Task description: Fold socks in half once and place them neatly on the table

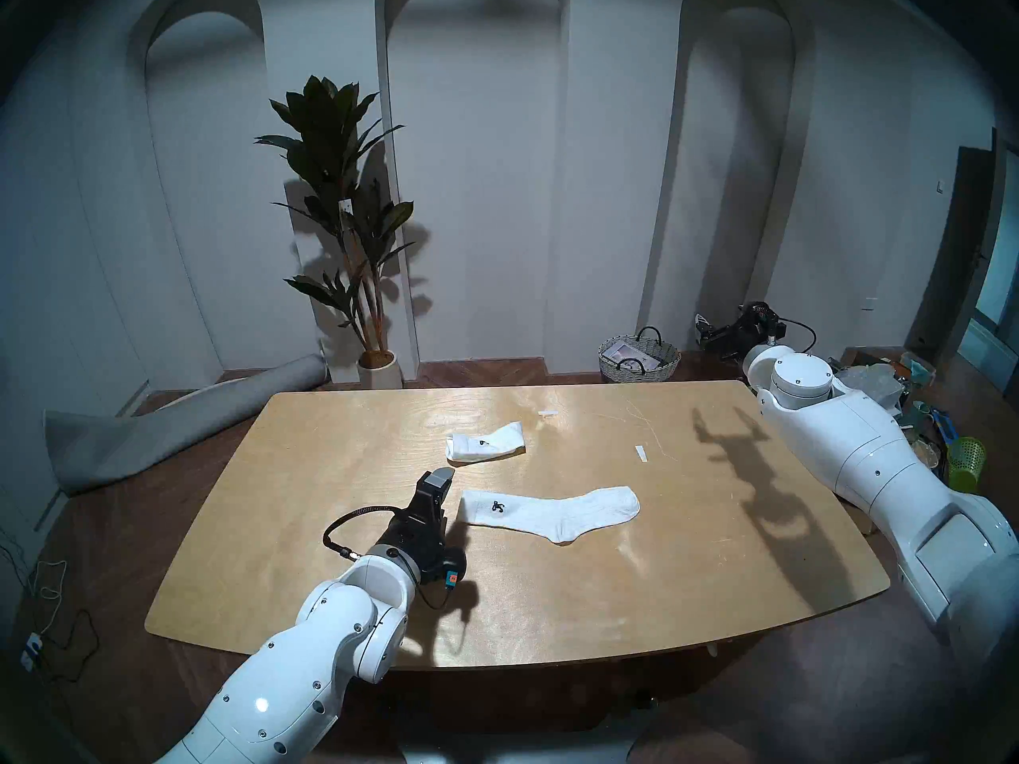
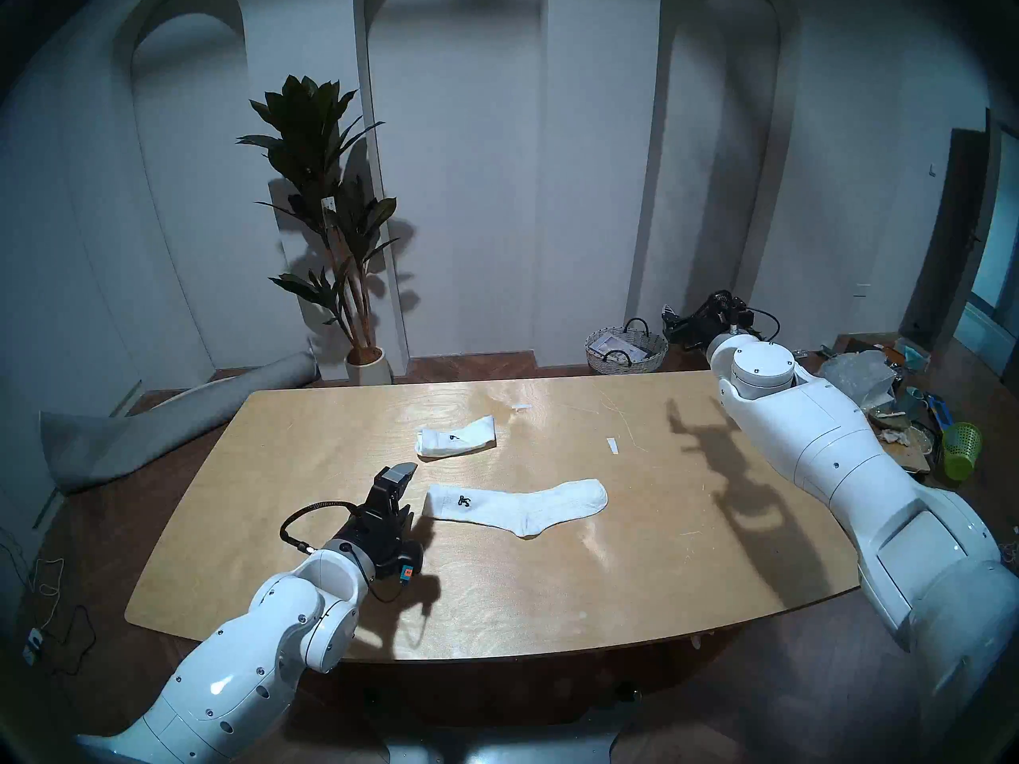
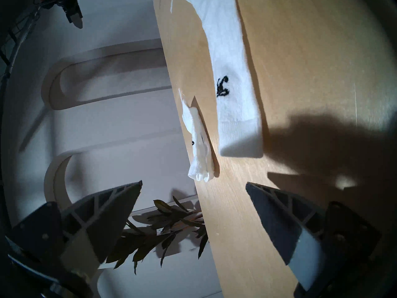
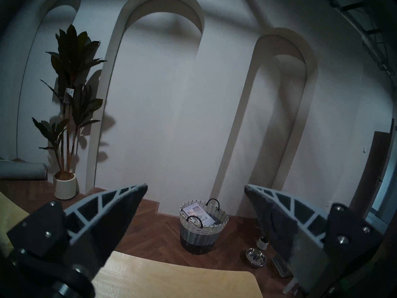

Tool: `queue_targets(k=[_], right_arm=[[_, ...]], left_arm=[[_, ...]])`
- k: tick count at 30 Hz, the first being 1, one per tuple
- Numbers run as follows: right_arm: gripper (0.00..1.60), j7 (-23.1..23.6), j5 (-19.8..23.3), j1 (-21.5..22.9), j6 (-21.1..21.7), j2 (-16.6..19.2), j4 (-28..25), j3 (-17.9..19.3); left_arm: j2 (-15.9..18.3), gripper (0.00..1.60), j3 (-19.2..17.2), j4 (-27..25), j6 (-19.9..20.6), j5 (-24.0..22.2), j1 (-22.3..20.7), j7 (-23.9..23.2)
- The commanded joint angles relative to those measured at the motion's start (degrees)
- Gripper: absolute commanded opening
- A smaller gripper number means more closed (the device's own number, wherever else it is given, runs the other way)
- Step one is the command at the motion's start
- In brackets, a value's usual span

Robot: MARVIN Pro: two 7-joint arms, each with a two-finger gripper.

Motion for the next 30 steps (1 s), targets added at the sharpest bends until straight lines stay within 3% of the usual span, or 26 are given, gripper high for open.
queue_targets(k=[1, 10, 11, 23, 24, 25, 30], right_arm=[[1.6, 3.0, -1.9, 2.3, -6.6, -1.8, 1.9, -0.4], [1.6, 7.2, -4.3, 4.0, -15.1, -3.6, 7.2, -0.7], [1.6, 7.8, -4.6, 4.3, -14.3, -3.8, 7.6, -0.5], [1.6, 12.9, -6.6, 6.6, -26.8, -6.9, 16.9, -0.3], [1.6, 13.2, -6.7, 6.8, -26.2, -7.0, 17.1, -0.1], [1.6, 13.7, -6.8, 7.1, -28.5, -7.4, 18.3, -0.1], [1.6, 15.4, -7.1, 8.4, -32.0, -8.6, 21.4, 0.3]], left_arm=[[-0.5, 1.6, -0.4, -2.7, 4.1, 3.9, -1.4, -2.2], [-1.6, 1.6, 0.5, -3.8, 8.4, 8.5, -1.3, -7.0], [-1.7, 1.6, 0.7, -3.9, 8.9, 8.9, -1.2, -7.6], [-4.0, 1.6, 1.7, -6.6, 12.9, 10.8, -1.4, -14.3], [-4.3, 1.6, 1.7, -6.5, 13.1, 10.6, -1.6, -14.9], [-4.5, 1.6, 1.9, -6.3, 13.3, 11.0, -1.8, -15.6], [-5.9, 1.6, 2.9, -5.0, 14.2, 12.0, -3.0, -18.8]])
